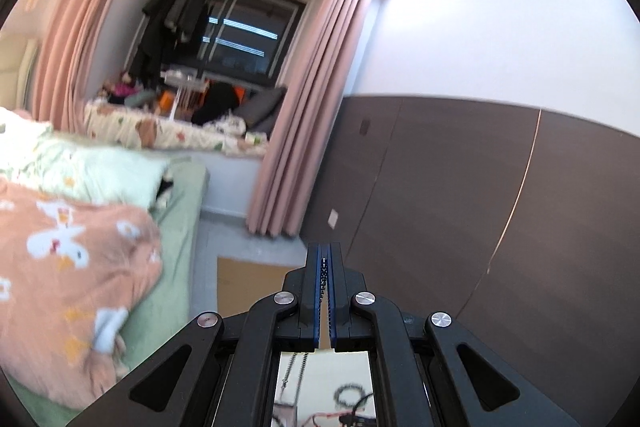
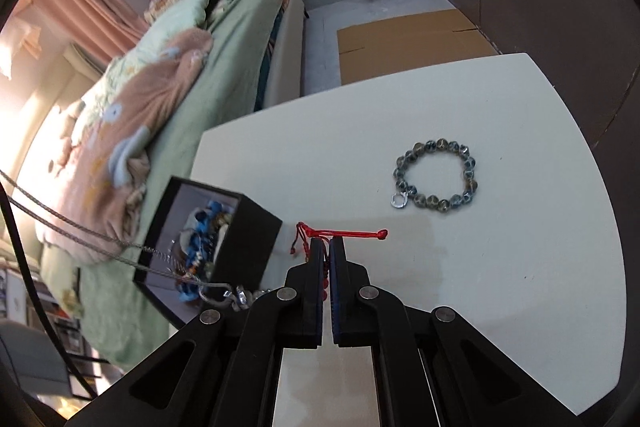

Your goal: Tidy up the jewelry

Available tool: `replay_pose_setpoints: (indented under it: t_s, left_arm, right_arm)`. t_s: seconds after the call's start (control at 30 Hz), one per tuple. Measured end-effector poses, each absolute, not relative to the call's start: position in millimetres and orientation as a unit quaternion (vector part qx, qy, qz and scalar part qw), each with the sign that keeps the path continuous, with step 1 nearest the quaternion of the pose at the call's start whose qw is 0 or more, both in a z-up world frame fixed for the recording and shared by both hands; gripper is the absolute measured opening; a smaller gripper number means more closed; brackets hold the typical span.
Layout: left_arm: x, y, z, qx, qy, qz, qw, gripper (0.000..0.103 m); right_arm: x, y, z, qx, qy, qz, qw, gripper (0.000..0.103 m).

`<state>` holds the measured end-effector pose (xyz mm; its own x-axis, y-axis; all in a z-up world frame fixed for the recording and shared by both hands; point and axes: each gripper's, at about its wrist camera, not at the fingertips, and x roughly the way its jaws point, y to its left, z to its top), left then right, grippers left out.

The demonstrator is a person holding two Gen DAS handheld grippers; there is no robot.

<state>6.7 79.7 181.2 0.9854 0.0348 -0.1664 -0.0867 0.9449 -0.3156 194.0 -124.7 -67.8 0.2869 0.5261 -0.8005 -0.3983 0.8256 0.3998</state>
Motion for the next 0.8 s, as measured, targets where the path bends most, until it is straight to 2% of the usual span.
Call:
replay_pose_setpoints:
  t_s: [0.43,0.63,0.8]
  left_arm:
    - [0,65,242,-0.119,0.035,0.028,0.992,0.002]
    - [5,63,231,-0.115,0.045,0.035,0.992,0.002]
    - [16,77,199,-0.153,0.075,0.033,0.985,0.002]
  right_arm:
    - [198,-128,-37,0.143,0.481,0.355,0.788,0.003]
    - [198,-123,-36,0.144,0.479,0.367,0.784,0.003]
    - [208,-125,-52,0.122,0.512,0.326,0.785,0.006]
